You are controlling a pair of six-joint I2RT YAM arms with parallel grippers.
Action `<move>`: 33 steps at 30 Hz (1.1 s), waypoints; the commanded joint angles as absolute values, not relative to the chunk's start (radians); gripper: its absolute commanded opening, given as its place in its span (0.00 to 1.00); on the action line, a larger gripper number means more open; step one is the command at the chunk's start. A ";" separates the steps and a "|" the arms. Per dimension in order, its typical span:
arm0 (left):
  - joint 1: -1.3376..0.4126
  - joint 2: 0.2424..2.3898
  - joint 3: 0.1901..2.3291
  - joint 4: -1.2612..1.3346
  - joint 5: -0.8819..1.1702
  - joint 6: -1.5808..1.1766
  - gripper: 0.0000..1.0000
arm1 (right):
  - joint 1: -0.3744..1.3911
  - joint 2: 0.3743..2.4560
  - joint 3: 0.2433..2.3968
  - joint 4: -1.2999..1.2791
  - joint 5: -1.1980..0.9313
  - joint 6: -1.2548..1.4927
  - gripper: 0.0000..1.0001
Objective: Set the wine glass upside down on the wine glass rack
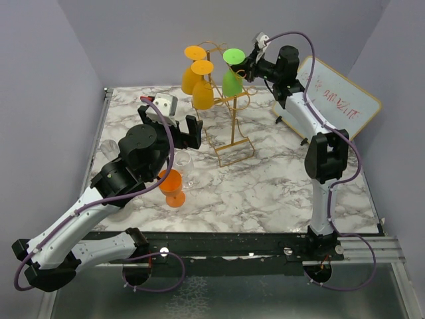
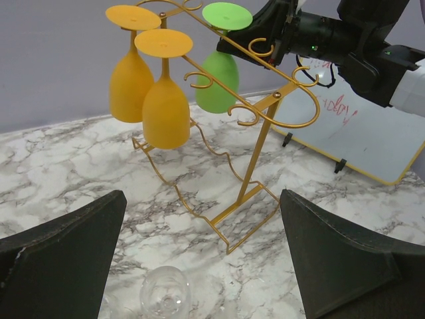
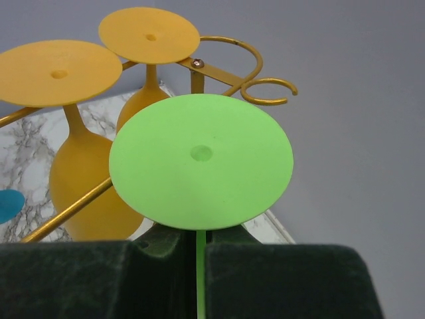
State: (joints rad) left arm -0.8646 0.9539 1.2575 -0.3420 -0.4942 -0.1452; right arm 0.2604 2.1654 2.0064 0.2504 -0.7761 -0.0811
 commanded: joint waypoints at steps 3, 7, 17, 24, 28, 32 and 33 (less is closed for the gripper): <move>-0.868 0.938 1.240 -0.343 -0.498 -0.141 0.99 | 0.274 2.191 2.023 0.210 -0.820 -0.131 0.02; -0.868 0.939 1.239 -0.343 -0.497 -0.138 0.99 | 0.282 2.181 2.013 0.206 -0.843 -0.155 0.03; -0.868 0.931 1.236 -0.344 -0.494 -0.138 0.99 | 0.289 2.148 1.972 0.143 -0.819 -0.216 0.18; -0.868 0.934 1.241 -0.353 -0.480 -0.139 0.99 | 0.289 2.098 1.915 0.167 -0.785 -0.176 0.41; -0.868 0.934 1.243 -0.360 -0.473 -0.148 0.99 | 0.283 2.040 1.835 0.220 -0.756 -0.147 0.51; -0.868 0.933 1.244 -0.366 -0.466 -0.159 0.99 | 0.267 1.997 1.769 0.265 -0.739 -0.104 0.55; -0.868 0.933 1.244 -0.369 -0.465 -0.162 0.99 | 0.264 1.989 1.754 0.275 -0.733 -0.092 0.54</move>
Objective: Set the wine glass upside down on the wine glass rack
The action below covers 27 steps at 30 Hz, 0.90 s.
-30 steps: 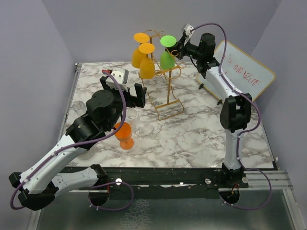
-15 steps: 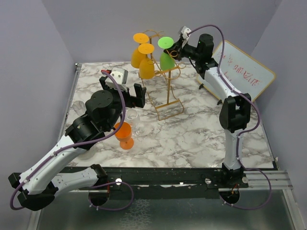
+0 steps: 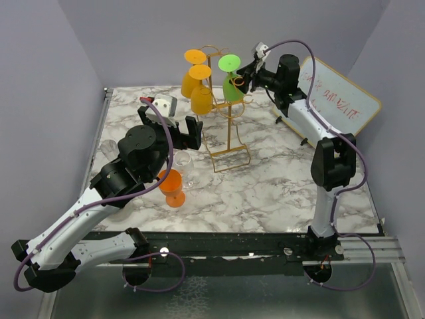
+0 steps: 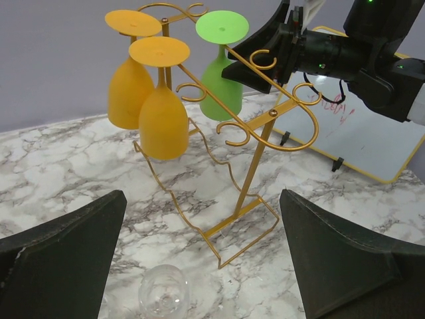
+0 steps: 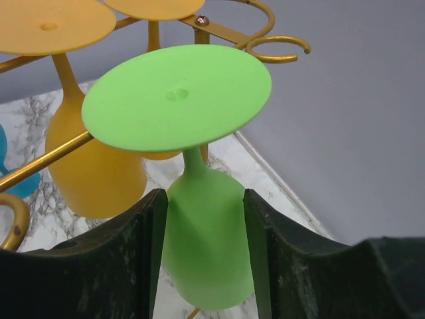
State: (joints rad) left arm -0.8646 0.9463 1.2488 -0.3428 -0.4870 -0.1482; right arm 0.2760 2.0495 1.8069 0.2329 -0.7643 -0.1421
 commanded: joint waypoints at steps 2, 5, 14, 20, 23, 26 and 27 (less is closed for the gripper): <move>-0.868 0.931 1.243 -0.374 -0.465 -0.167 0.99 | 0.255 1.974 1.728 0.294 -0.706 -0.067 0.55; -0.868 0.930 1.241 -0.382 -0.465 -0.174 0.99 | 0.247 1.962 1.708 0.301 -0.647 -0.037 0.56; -0.868 0.934 1.238 -0.453 -0.536 -0.169 0.99 | 0.243 1.877 1.611 0.299 -0.363 0.057 0.57; -0.868 0.922 1.203 -0.513 -0.551 -0.210 0.99 | 0.241 1.729 1.464 0.298 -0.197 0.125 0.57; -0.868 0.926 1.181 -0.535 -0.544 -0.236 0.99 | 0.239 1.667 1.410 0.267 -0.087 0.143 0.57; -0.868 0.939 1.153 -0.557 -0.545 -0.268 0.99 | 0.239 1.610 1.366 0.200 -0.006 0.157 0.57; -0.868 0.948 1.141 -0.563 -0.545 -0.281 0.98 | 0.240 1.590 1.352 0.169 0.039 0.169 0.57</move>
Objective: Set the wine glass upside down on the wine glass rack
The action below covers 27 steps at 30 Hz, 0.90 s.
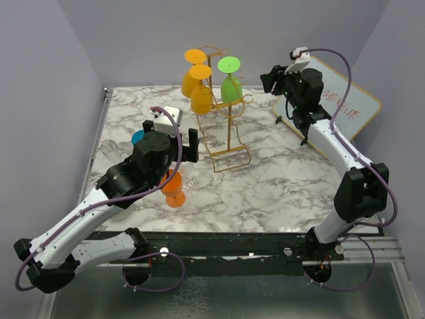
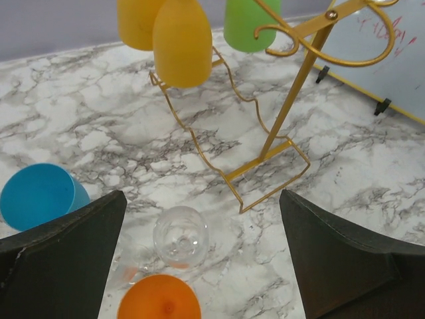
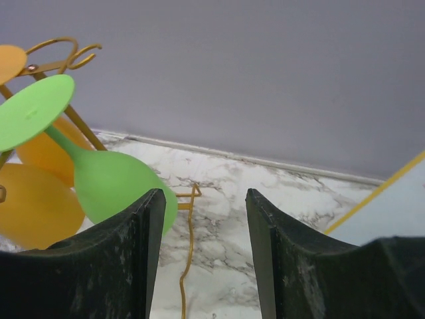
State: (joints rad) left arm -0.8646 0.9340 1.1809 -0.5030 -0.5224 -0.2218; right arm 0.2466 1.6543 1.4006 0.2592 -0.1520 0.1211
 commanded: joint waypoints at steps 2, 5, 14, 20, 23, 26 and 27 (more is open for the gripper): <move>-0.868 0.969 1.121 -0.578 -0.544 -0.310 0.92 | 0.239 1.552 1.342 0.064 0.117 0.221 0.57; -0.868 1.012 1.095 -0.592 -0.544 -0.353 0.81 | 0.239 1.506 1.344 -0.127 0.168 0.302 0.57; -0.858 1.160 1.106 -0.659 -0.564 -0.425 0.55 | 0.239 1.281 1.119 -0.296 0.107 0.413 0.55; -0.822 1.202 1.126 -0.712 -0.537 -0.422 0.46 | 0.240 1.150 0.985 -0.361 0.071 0.442 0.50; -0.801 1.218 1.121 -0.712 -0.502 -0.411 0.42 | 0.239 1.114 0.978 -0.448 0.102 0.481 0.51; -0.782 1.220 1.122 -0.710 -0.474 -0.410 0.37 | 0.240 1.092 0.965 -0.493 0.081 0.555 0.52; -0.774 1.225 1.125 -0.707 -0.460 -0.405 0.34 | 0.239 1.080 0.945 -0.479 0.062 0.581 0.52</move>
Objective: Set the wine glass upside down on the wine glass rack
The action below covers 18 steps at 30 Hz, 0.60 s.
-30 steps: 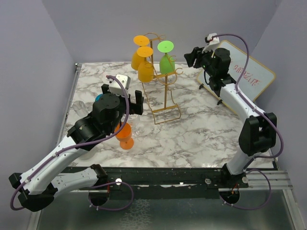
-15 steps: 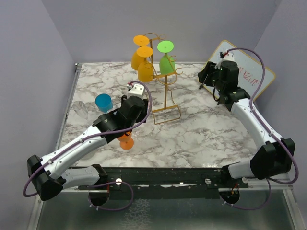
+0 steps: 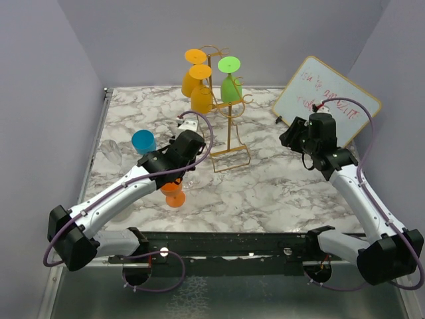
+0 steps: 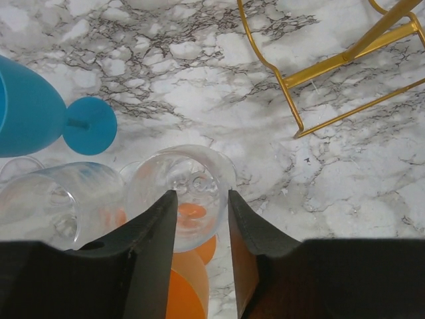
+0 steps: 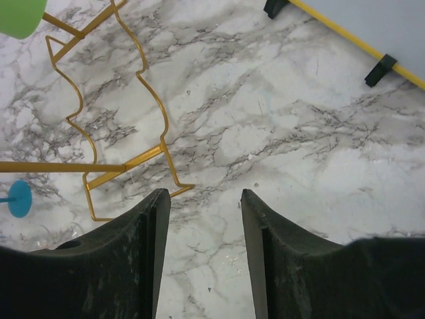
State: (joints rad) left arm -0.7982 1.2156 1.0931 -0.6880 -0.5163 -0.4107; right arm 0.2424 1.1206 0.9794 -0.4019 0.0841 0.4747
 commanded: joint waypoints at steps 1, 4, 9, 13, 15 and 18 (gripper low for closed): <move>-0.767 1.230 1.128 -0.707 -0.446 -0.398 0.29 | 0.239 1.063 0.915 -0.456 0.042 0.608 0.52; -0.749 1.247 1.136 -0.708 -0.397 -0.376 0.18 | 0.240 1.005 0.823 -0.375 -0.008 0.688 0.52; -0.732 1.266 1.148 -0.732 -0.339 -0.347 0.14 | 0.239 0.973 0.789 -0.371 -0.052 0.724 0.50; -0.725 1.299 1.154 -0.756 -0.316 -0.327 0.16 | 0.239 0.988 0.811 -0.402 -0.055 0.704 0.50; -0.723 1.316 1.152 -0.762 -0.300 -0.321 0.18 | 0.239 0.989 0.811 -0.401 -0.059 0.704 0.50; -0.720 1.340 1.160 -0.773 -0.287 -0.319 0.16 | 0.239 0.989 0.808 -0.399 -0.061 0.708 0.50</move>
